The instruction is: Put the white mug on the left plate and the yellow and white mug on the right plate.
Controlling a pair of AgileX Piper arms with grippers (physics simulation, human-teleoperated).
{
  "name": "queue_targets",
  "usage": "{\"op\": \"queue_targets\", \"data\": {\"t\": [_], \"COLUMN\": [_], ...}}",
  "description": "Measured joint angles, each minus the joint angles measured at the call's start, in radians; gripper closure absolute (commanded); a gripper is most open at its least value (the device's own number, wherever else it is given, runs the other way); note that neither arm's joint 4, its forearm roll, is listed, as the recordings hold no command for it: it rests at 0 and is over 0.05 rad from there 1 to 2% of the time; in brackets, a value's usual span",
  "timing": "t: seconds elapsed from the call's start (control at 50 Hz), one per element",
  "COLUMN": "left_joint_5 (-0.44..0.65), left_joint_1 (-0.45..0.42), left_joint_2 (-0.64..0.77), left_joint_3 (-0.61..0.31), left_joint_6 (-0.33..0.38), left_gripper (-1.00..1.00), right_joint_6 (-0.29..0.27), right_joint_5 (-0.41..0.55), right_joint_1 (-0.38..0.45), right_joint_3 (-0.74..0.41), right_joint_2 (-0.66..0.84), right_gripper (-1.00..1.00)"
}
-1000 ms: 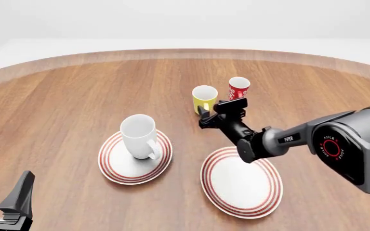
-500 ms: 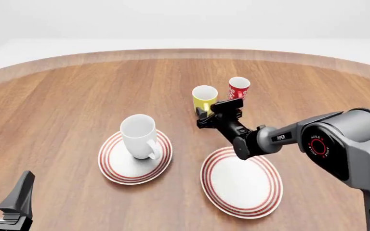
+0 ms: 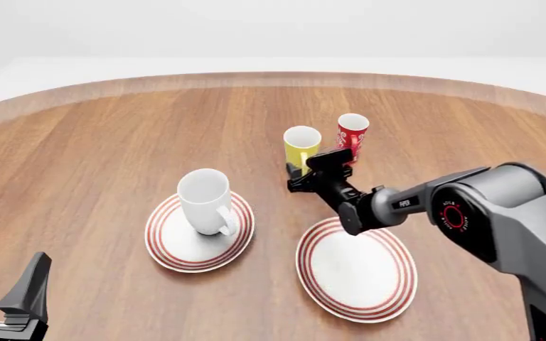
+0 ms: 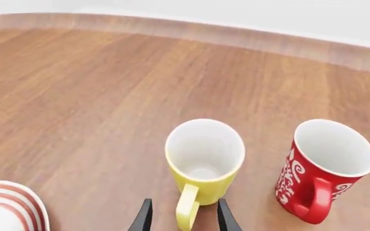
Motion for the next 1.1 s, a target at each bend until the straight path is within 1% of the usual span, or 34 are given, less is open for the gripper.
{"op": "queue_targets", "data": {"t": [0.12,0.14,0.54,0.86,1.1], "left_joint_5": [0.0,0.0,0.0,0.0,0.0], "left_joint_1": [0.0,0.0,0.0,0.0,0.0], "left_joint_2": [0.0,0.0,0.0,0.0,0.0], "left_joint_3": [0.0,0.0,0.0,0.0,0.0], "left_joint_6": [0.0,0.0,0.0,0.0,0.0], "left_gripper": [-1.0,-1.0,-1.0,-1.0,-1.0], "right_joint_6": [0.001,0.001,-0.014,-0.036,-0.048], "right_joint_5": [0.007,0.008,-0.016,-0.051,-0.086], "right_joint_1": [0.002,0.002,0.0,0.015,0.024], "right_joint_3": [-0.01,-0.011,0.033,0.109,0.193], "right_joint_2": [0.011,0.012,-0.019,-0.092,-0.162], "right_gripper": [-1.0,1.0,1.0,1.0,1.0]}}
